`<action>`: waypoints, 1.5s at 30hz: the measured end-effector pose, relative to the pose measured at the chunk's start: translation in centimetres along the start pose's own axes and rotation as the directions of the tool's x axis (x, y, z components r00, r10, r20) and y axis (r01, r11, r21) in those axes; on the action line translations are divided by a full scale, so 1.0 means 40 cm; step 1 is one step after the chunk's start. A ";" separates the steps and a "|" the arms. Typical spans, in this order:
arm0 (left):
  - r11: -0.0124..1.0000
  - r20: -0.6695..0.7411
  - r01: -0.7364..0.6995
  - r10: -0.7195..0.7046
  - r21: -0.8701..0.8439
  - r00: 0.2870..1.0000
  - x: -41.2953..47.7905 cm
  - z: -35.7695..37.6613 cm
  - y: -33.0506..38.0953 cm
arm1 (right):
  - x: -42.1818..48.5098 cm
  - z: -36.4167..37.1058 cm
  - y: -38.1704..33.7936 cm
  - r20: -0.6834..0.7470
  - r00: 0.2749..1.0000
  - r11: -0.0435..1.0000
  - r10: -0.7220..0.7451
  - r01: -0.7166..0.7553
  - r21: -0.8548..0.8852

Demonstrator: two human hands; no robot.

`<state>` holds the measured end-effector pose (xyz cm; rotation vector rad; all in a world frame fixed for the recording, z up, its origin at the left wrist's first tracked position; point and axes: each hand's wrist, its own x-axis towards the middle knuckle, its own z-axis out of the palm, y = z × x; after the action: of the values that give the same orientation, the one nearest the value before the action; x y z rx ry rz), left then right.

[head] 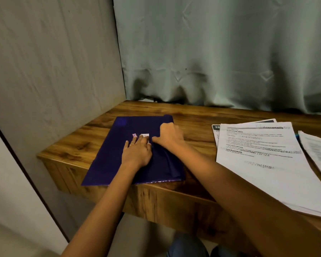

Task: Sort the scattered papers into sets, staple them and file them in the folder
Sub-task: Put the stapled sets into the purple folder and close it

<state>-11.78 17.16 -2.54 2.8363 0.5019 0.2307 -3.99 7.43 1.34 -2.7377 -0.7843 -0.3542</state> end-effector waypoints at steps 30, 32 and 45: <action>0.964 0.164 -0.223 0.246 -0.144 0.955 -0.020 0.036 0.219 | -0.059 -0.095 0.286 0.107 0.901 0.782 0.420 -0.419 0.461; 0.974 0.173 -0.215 0.224 -0.074 0.959 -0.019 0.041 0.225 | -0.062 -0.115 0.307 0.110 0.902 0.741 0.417 -0.407 0.533; 0.968 0.139 -0.246 0.237 0.053 0.961 -0.024 0.062 0.222 | -0.208 -0.259 0.655 0.050 0.632 0.633 0.773 -0.774 -0.006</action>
<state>-9.39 8.22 -2.62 2.9530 0.1369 0.0701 1.81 -21.28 3.50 -2.7522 0.4417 -0.0788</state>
